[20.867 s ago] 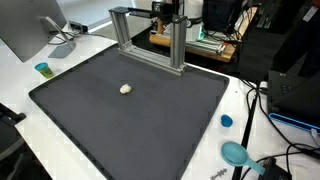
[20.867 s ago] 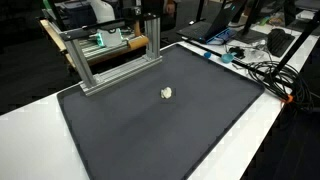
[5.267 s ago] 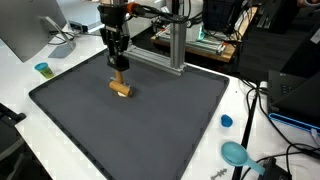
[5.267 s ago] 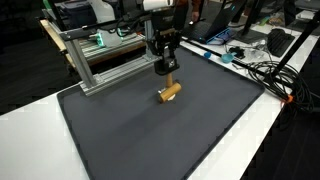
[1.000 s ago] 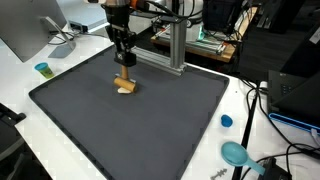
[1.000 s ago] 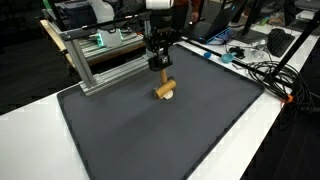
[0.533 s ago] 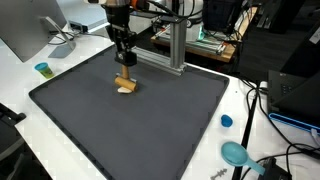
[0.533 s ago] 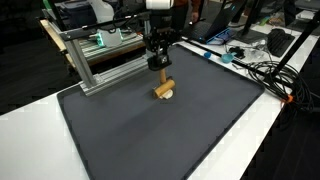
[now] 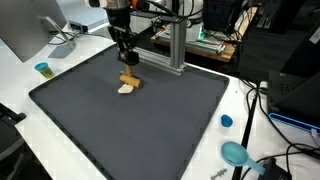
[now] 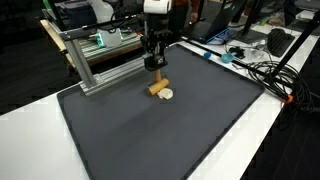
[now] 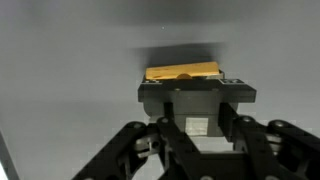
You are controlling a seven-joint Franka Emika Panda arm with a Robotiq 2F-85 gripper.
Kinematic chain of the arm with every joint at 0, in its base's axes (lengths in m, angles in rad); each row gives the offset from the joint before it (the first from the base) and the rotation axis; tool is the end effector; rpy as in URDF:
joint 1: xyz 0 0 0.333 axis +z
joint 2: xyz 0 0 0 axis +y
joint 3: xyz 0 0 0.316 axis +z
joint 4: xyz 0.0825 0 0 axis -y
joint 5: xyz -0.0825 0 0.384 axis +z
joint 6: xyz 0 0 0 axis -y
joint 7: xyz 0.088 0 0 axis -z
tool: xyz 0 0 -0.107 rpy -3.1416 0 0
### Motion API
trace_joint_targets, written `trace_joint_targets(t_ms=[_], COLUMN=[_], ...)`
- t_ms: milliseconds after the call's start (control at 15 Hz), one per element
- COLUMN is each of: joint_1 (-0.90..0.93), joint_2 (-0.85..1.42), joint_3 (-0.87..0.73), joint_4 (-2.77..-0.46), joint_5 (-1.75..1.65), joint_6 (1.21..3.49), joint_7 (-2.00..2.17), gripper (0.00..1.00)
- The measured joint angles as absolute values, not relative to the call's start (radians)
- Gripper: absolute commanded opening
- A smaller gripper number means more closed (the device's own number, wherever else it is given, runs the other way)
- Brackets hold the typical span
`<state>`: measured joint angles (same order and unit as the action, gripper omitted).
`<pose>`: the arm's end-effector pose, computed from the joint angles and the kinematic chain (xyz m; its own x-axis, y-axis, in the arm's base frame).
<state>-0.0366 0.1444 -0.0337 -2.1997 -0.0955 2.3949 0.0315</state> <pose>0.5515 -0.0395 0.3223 0.9982 -0.0310 0.0504 -0.0346 -0.9968 0.0715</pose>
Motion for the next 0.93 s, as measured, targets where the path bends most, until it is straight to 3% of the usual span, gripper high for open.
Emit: trace_joint_targets(t_ms=[267, 600, 933], joint_1=[-0.041, -0.026, 0.033], joint_2=[0.072, -0.123, -0.088], joint_3=[-0.033, -0.028, 0.027], joint_4=[-2.205, -2.169, -2.118], joint_5=[-0.032, -0.024, -0.17], joint_6=[2.397, 2.188, 2.086], joint_7=[-0.127, -0.398, -0.428], gripper=[0.21, 0.21, 0.21])
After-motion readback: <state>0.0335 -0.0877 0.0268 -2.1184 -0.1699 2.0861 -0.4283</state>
